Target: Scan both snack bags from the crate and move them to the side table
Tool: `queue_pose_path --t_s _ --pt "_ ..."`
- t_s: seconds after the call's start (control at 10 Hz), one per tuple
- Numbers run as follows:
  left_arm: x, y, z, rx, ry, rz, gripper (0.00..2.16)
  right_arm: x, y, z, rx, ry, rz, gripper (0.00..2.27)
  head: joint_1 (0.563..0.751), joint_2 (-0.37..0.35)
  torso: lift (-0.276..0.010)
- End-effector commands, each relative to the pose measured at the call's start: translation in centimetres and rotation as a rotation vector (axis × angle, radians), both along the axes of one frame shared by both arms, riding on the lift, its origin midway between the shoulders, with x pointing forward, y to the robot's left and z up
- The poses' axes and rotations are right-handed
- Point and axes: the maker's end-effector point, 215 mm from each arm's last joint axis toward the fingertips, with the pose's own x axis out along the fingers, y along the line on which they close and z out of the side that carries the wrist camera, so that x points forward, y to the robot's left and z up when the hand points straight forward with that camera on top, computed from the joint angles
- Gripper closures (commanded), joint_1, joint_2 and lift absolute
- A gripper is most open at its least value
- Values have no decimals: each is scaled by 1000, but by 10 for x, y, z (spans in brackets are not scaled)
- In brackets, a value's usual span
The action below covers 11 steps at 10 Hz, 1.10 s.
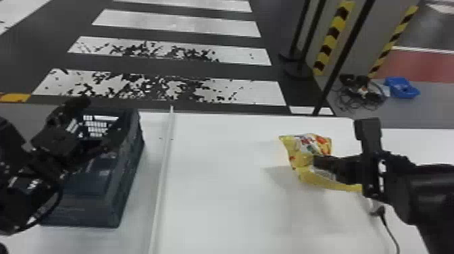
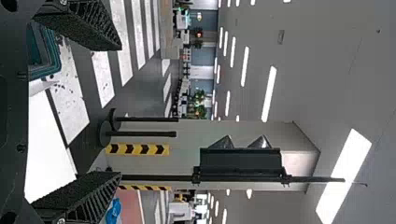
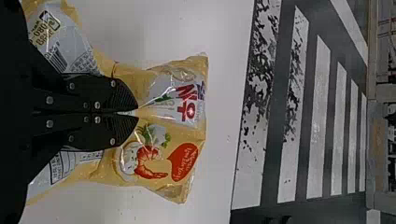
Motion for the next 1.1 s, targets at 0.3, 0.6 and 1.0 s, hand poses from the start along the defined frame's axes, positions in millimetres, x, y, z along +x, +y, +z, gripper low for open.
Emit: queue_pose_path --t_s 0.3,0.6,1.0 --pt "0 -6 -12 6 18 -10 33 -22 -78 54 -307 -5 -85 2240 695 -189 -95" --pt "-1 -6 -21 15 29 -13 33 6 -145 63 -358 -29 -151 2240 695 -254 -95" --pt "-2 -10 -30 15 40 -13 33 48 -233 101 -268 -148 -253 2240 695 -326 -95"
